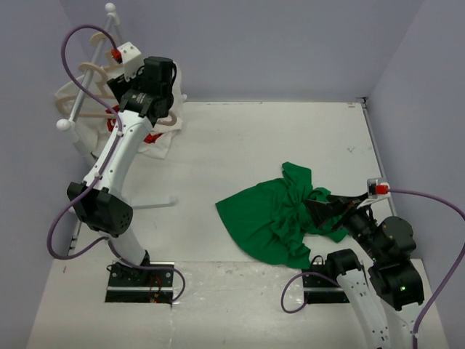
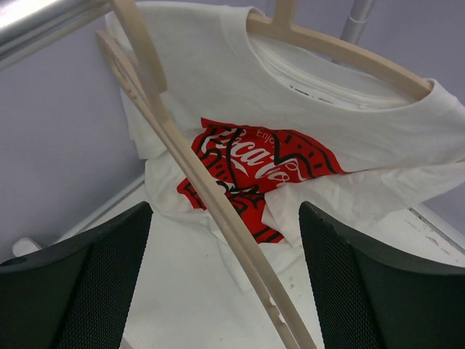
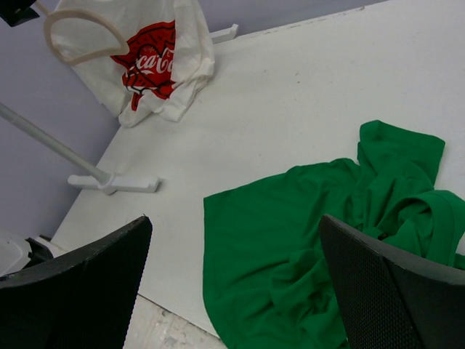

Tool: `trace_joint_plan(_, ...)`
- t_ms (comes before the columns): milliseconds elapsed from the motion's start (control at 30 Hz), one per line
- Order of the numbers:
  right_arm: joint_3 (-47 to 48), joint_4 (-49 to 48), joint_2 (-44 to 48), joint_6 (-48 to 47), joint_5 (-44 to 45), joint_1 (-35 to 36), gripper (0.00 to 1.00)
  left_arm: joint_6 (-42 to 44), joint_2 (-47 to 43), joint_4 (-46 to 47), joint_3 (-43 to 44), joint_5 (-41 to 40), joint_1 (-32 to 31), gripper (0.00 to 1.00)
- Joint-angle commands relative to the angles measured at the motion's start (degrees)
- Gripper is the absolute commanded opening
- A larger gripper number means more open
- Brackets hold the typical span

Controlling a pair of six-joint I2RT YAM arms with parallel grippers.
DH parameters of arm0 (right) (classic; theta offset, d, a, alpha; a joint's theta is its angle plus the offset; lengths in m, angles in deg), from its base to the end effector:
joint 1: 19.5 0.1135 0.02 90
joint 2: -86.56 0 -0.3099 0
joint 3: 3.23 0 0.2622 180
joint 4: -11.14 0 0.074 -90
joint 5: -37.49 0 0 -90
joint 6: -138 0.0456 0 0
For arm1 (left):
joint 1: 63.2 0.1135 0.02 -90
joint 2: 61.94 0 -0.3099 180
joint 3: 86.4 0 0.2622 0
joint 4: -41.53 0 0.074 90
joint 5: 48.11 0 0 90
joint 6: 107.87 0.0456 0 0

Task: Place the t-shirt on the hanger
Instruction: Pick up the hanger from the clothesline.

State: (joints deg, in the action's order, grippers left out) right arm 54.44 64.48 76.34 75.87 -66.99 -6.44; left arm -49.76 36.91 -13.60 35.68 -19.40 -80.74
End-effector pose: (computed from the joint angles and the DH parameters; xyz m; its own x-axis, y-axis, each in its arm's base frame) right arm 0.0070 0.0133 0.3495 -0.3039 0.3941 -0.8673 -0.3609 0.7949 0.4877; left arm 0.3840 -0.0794 0.4724 -0.1292 -0.2253 -0.9657 -0.7461 0.6636 -0.0550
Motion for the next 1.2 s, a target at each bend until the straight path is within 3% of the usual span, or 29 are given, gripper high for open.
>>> trace_joint_plan(0, -0.6, -2.6, -0.9, 0.1, -0.5, -0.2, 0.99, 0.1, 2.7, 4.5, -0.7, 1.3, 0.0, 0.83)
trace_joint_plan(267, -1.4, -3.5, -1.6, 0.0, -1.0, -0.2, 0.99, -2.7, 3.3, 4.5, -4.9, 2.3, 0.3, 0.61)
trace_joint_plan(467, -2.1, -4.1, -1.1, -0.1, -0.7, -0.2, 0.99, -4.5, 1.2, 4.1, -7.0, 3.6, 0.3, 0.57)
trace_joint_plan(667, -2.3, -4.5, -1.4, 0.0, -1.2, -0.2, 0.99, -4.9, -1.9, 5.1, -10.5, 4.0, 0.3, 0.36)
trace_joint_plan(1067, -3.0, -4.8, -1.1, 0.2, -1.0, -0.2, 0.99, -4.9, -7.0, 5.4, -11.0, 5.4, 0.2, 0.19)
trace_joint_plan(1167, -3.1, -4.8, -1.0, 0.2, -1.0, -0.2, 0.99, -4.9, -9.1, 6.9, -11.6, 5.1, 0.2, 0.08)
